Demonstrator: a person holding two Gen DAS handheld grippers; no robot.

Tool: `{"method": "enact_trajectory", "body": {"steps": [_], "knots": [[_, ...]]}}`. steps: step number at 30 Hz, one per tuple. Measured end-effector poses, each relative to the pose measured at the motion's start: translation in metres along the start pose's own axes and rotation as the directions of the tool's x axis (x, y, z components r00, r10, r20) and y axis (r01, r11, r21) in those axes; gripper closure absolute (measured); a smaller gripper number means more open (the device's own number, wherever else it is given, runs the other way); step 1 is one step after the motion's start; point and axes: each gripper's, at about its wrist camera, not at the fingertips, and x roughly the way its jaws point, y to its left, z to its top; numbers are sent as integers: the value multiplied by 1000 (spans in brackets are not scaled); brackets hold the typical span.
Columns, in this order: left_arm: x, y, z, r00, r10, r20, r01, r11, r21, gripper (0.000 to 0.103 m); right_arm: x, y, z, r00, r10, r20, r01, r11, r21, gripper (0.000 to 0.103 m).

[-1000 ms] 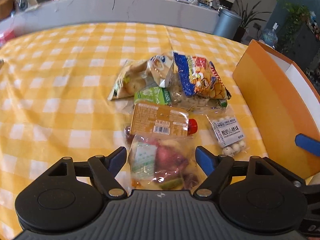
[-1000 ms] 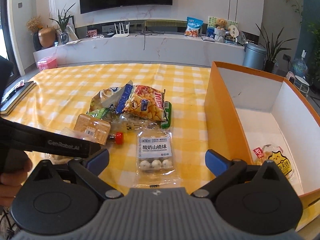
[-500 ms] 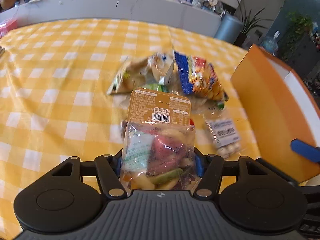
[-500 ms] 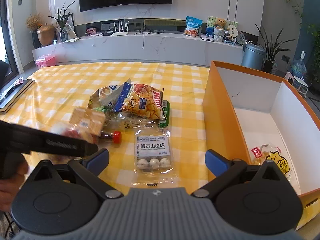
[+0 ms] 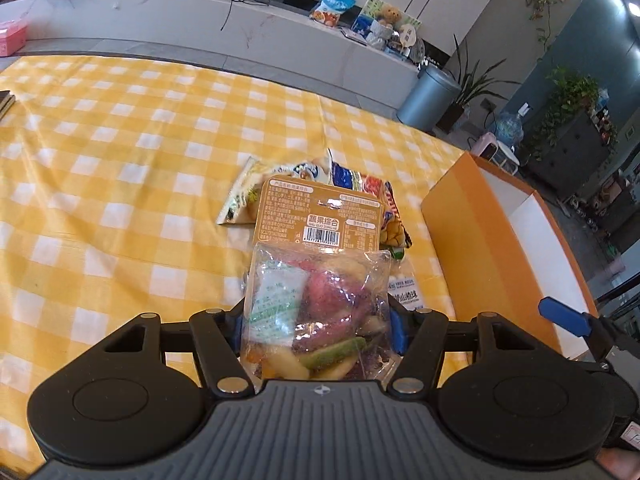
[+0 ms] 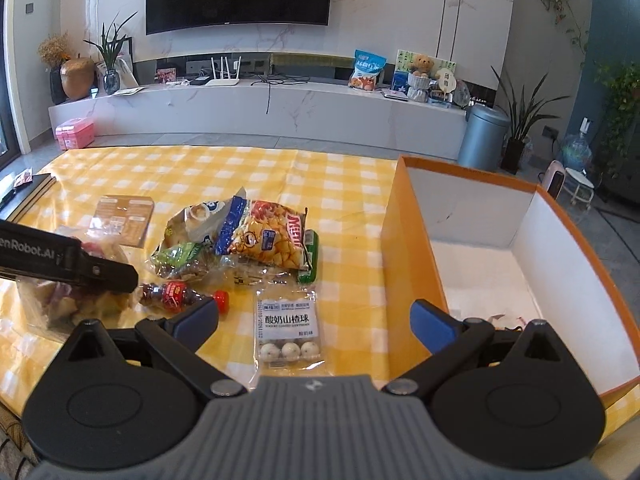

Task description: Organize snacks

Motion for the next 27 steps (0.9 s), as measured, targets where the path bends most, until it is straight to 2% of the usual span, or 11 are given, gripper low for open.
{"method": "enact_trajectory", "body": {"steps": [5,7,9,12,14,16,19,21,23,27], "knots": [[-8,7,5,999,-29,19,29,999,-23,32,2,9,0,1000,-22,-21,22,1000,2,4],[-12,14,7,999,-45,25,46,998,-45,32,3,11,1,999,-31,-21,32,999,42,4],[-15,20,9,998,-58,34,60,996,-66,32,7,12,2,999,-27,-30,30,994,109,10],[-17,30,11,998,-42,41,45,995,-83,32,17,15,3,998,23,-58,-12,984,178,22],[-16,37,12,998,-39,41,44,993,-111,32,25,24,3,996,35,-82,-21,986,167,31],[-16,44,13,998,-51,42,56,989,-136,32,35,34,3,994,38,-107,-23,990,139,33],[-17,49,14,997,-62,46,69,984,-163,32,55,40,0,989,13,-145,8,990,137,32],[-17,51,13,996,-73,41,79,982,-172,32,69,42,-4,985,-11,-170,38,987,155,23],[-17,50,13,995,-88,44,94,981,-169,32,81,41,-8,982,-22,-187,57,982,182,6],[-15,47,13,995,-92,45,98,980,-174,32,96,41,-15,974,-81,-211,125,971,205,3]]}}
